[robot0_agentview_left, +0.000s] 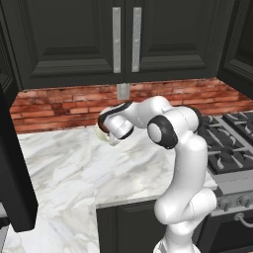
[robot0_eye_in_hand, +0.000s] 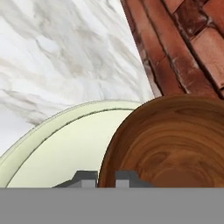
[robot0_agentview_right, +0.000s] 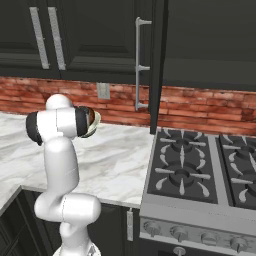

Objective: Pick up the bowls on the counter and stack them on top of one another in the open cabinet. Place the smaller bowl on top of the larger bowl.

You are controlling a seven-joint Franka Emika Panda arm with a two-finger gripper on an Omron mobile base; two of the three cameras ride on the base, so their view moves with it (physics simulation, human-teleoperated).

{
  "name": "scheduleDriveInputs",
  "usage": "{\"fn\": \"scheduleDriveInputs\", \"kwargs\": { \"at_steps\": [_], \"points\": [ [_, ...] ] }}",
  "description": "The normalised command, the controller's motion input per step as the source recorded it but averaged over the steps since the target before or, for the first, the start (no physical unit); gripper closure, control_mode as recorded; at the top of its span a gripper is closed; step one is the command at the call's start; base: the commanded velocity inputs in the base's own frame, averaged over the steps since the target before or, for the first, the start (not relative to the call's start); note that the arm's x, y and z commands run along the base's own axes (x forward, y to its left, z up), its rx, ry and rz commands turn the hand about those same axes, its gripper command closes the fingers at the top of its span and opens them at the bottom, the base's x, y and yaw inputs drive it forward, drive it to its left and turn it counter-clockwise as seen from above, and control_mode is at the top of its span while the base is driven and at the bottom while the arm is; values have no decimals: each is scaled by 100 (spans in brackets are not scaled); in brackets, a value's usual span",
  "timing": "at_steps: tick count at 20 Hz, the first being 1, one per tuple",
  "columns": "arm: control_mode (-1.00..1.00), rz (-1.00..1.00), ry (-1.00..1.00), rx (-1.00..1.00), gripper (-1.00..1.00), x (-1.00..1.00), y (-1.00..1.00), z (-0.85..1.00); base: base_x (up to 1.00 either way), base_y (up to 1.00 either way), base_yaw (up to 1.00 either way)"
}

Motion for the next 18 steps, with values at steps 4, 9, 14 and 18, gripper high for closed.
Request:
{"fn": "scheduleDriveInputs", "kwargs": {
  "at_steps": [4, 9, 14, 18],
  "points": [
    [-100, 0, 0, 0, -100, 3, 0, 0, 0, 0, 0],
    [-100, 0, 0, 0, -100, 2, 0, 13, 0, 0, 0],
    [-100, -1, 0, 1, -100, 1, 0, 64, 0, 0, 0],
    [-100, -2, 1, 0, -100, -2, -4, 71, 0, 0, 0]
  ]
}}
